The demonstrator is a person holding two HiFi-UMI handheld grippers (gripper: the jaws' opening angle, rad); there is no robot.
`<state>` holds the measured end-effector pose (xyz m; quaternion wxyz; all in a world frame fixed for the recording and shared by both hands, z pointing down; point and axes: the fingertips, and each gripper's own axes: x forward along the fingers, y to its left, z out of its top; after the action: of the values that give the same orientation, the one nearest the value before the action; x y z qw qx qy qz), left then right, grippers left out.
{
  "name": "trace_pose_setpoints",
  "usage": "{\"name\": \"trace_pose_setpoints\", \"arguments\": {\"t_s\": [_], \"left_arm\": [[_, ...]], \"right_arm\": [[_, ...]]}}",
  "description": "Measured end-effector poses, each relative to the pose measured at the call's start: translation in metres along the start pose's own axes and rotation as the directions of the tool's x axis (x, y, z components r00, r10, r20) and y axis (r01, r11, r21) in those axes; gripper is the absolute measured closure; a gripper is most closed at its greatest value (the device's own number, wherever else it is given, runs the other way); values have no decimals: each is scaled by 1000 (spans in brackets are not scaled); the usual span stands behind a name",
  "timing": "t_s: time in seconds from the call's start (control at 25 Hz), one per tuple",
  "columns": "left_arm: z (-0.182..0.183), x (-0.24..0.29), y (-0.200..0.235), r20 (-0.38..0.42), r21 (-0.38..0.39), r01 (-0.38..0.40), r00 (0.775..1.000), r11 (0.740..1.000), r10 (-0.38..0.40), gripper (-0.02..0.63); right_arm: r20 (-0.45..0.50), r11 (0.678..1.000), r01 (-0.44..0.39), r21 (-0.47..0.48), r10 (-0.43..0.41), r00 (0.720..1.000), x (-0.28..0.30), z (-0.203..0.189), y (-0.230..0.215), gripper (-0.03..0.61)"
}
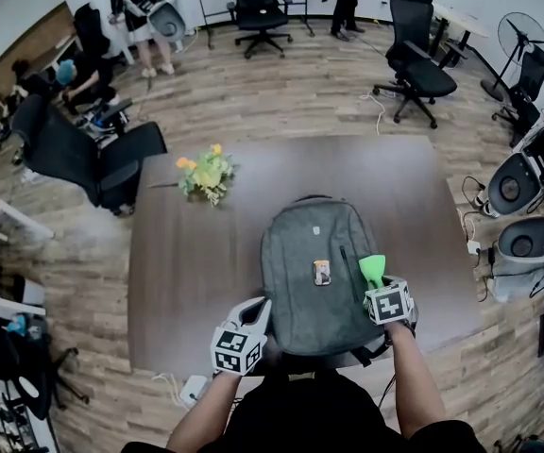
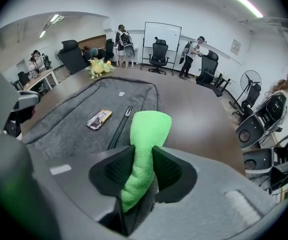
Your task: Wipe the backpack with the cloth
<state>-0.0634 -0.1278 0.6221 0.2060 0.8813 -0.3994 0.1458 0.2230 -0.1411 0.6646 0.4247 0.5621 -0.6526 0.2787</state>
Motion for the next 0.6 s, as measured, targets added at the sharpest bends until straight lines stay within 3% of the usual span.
{"name": "trace_pose_setpoints", "arguments": {"t_s": [0.28,0.44,0.6], "left_arm": [[1,-2,-1,-3,2,-5,1000,1000,5,594],[-2,-10,7,-4,-3,-26,1000,1000,26,594],[-3,-18,13,1,-13,-50,999,999,50,594]], "right_arm": [[63,998,-35,-57,39,997,-14,14,18,466],[128,985,-174,-10,173,976,-30,24,53,466],[159,942,-333,34,324,933,-43,30,98,466]]}}
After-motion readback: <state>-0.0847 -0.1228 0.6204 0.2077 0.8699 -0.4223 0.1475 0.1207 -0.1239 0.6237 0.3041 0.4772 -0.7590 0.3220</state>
